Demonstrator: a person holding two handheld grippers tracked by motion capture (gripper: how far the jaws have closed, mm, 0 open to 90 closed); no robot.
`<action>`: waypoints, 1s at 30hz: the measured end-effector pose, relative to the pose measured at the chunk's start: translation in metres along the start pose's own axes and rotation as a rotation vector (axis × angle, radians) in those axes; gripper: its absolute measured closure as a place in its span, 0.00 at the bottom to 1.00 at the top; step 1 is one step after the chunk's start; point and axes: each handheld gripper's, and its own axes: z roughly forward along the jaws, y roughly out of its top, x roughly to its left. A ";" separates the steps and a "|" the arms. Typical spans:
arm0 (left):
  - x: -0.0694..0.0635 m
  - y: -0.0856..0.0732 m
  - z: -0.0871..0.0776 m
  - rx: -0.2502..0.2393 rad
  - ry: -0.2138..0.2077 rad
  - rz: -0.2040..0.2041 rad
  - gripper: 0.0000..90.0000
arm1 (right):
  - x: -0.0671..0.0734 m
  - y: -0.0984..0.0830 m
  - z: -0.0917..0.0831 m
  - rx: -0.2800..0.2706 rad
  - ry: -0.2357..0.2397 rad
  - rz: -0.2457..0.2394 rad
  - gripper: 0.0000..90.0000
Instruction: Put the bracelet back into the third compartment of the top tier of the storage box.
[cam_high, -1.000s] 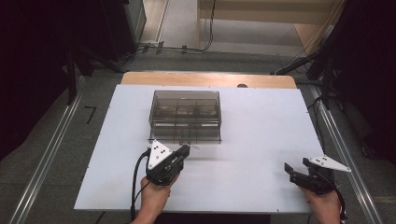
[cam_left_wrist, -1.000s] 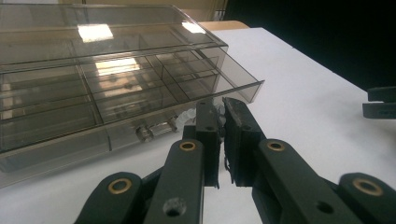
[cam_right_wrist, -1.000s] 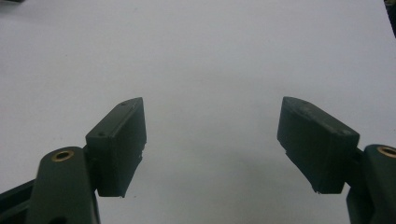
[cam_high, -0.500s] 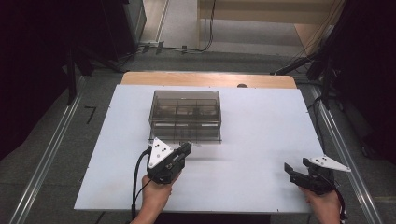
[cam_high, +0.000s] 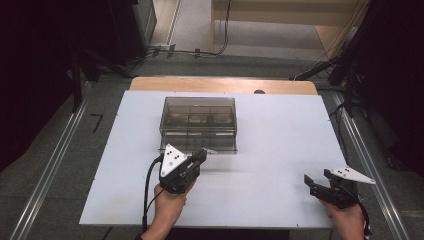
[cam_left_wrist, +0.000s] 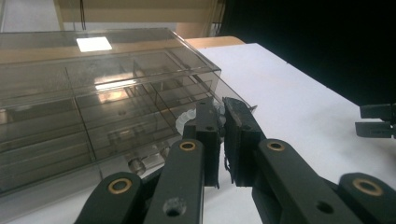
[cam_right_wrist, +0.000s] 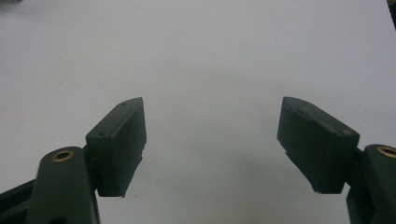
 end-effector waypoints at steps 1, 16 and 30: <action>0.000 0.001 0.000 0.000 0.002 0.000 0.95 | 0.000 0.000 0.000 0.000 0.000 0.000 0.25; -0.003 0.016 0.020 -0.049 -0.012 -0.003 0.95 | -0.001 0.000 0.000 0.003 0.001 0.002 0.25; 0.008 0.000 0.066 0.079 -0.022 0.006 0.94 | -0.001 0.000 0.000 0.008 0.003 0.007 0.25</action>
